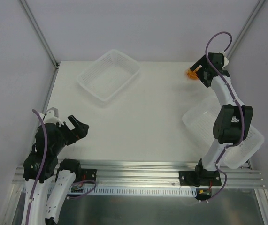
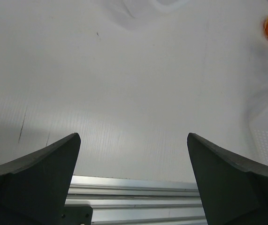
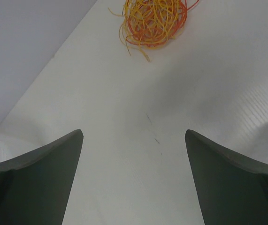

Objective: Untangle the cables

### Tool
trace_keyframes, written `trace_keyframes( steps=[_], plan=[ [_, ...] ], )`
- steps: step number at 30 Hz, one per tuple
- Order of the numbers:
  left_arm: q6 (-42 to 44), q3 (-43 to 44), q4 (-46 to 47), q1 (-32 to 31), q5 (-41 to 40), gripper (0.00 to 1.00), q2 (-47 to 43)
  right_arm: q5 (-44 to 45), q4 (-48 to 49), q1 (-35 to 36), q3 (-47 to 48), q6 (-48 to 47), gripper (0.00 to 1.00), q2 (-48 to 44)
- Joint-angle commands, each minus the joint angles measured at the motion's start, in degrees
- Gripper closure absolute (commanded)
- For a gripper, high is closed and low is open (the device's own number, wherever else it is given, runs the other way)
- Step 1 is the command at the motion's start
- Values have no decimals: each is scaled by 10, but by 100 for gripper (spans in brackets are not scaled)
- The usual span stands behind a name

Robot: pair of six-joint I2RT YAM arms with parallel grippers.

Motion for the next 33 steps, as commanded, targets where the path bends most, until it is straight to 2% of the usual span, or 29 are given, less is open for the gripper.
trace_keyframes(
  steps=[1,6,12,19,23,29,32,33],
  plan=[
    [6,-23,38,-2,12,1,-7,-16,83,-19,37,37,6,54],
    [17,-32,53,-3,52,1,-12,4,86,-29,102,37,8,125],
    [30,-40,61,-3,58,1,-25,1,104,-35,179,45,14,213],
    [36,-38,66,-2,61,1,-26,15,115,-42,229,77,22,285],
    [27,-38,67,-2,56,1,-18,8,124,-49,243,109,24,319],
    [16,-36,72,-3,55,1,5,-2,144,-57,274,130,37,365],
    [13,-33,74,-2,54,1,16,-9,152,-61,275,140,51,373],
    [13,-32,74,-2,55,1,17,-10,155,-61,270,141,61,372]
  ],
)
